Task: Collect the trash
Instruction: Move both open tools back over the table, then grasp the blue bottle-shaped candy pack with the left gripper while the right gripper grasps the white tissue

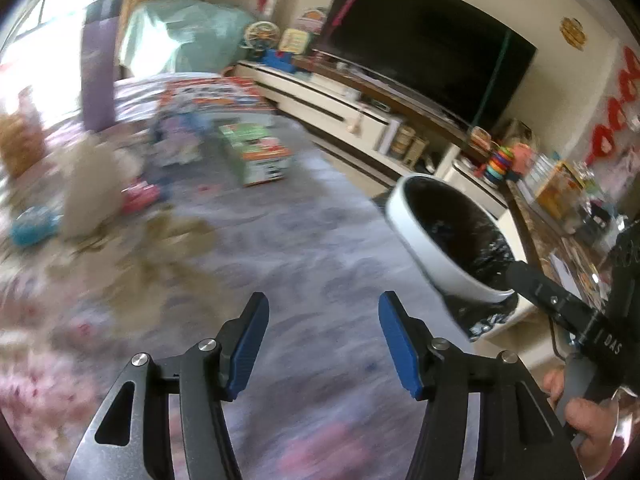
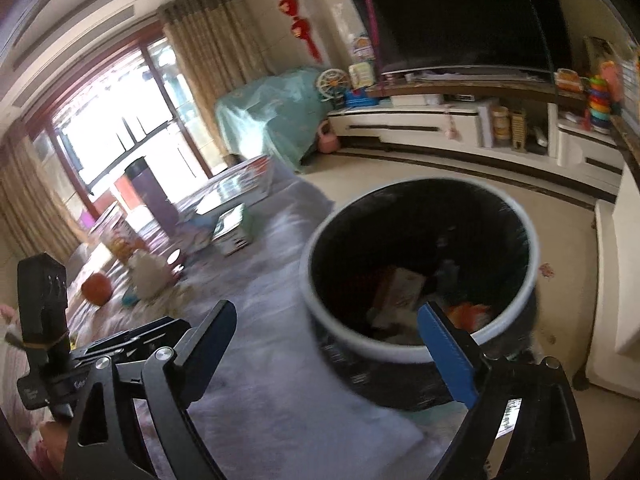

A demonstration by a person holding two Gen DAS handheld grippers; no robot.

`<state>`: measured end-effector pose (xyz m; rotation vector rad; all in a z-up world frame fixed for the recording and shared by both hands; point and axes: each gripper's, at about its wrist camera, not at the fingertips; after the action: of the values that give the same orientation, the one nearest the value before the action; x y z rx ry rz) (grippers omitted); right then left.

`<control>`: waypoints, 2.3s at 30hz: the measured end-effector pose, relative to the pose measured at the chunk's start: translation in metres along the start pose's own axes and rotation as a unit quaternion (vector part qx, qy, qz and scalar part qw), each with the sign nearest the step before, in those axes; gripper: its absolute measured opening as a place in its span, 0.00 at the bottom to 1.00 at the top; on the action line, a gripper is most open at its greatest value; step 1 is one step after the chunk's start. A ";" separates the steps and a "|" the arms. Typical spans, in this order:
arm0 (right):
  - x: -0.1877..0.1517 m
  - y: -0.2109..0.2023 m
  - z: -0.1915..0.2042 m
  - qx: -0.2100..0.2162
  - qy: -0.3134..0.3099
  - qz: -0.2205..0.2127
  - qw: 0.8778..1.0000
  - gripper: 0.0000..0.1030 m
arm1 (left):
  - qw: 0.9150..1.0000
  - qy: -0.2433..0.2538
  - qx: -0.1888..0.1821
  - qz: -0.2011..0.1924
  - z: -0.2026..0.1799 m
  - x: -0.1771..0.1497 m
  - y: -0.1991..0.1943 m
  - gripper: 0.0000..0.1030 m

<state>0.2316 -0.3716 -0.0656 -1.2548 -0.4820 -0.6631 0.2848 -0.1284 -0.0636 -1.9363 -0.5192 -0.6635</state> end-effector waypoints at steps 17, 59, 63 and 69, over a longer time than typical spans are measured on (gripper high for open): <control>-0.033 0.030 0.082 0.050 -0.049 0.025 0.997 0.91 | 0.995 -0.079 0.060 -0.023 0.060 -0.034 -0.072 0.56; 0.004 0.157 0.217 0.170 -0.073 0.084 0.979 0.90 | 0.991 0.094 0.082 0.049 0.201 0.058 -0.017 0.76; 0.006 0.174 0.227 0.170 -0.080 0.094 0.978 0.73 | 0.992 0.107 0.062 0.042 0.202 0.061 -0.010 0.76; 0.004 0.176 0.222 0.175 -0.078 0.106 0.976 0.36 | 0.988 0.138 0.050 0.038 0.192 0.058 -0.002 0.58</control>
<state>0.3607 -0.1282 -0.1303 -1.0075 -0.5585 -0.2850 0.3706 0.0504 -0.0948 -1.7270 -0.2988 -0.8255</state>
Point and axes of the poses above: each gripper's, at about its wrist camera, not at the fingertips, and y roughly the way its jaws point, z to its left, x to its top, and after that the axes turned 4 degrees about -x, right-handed
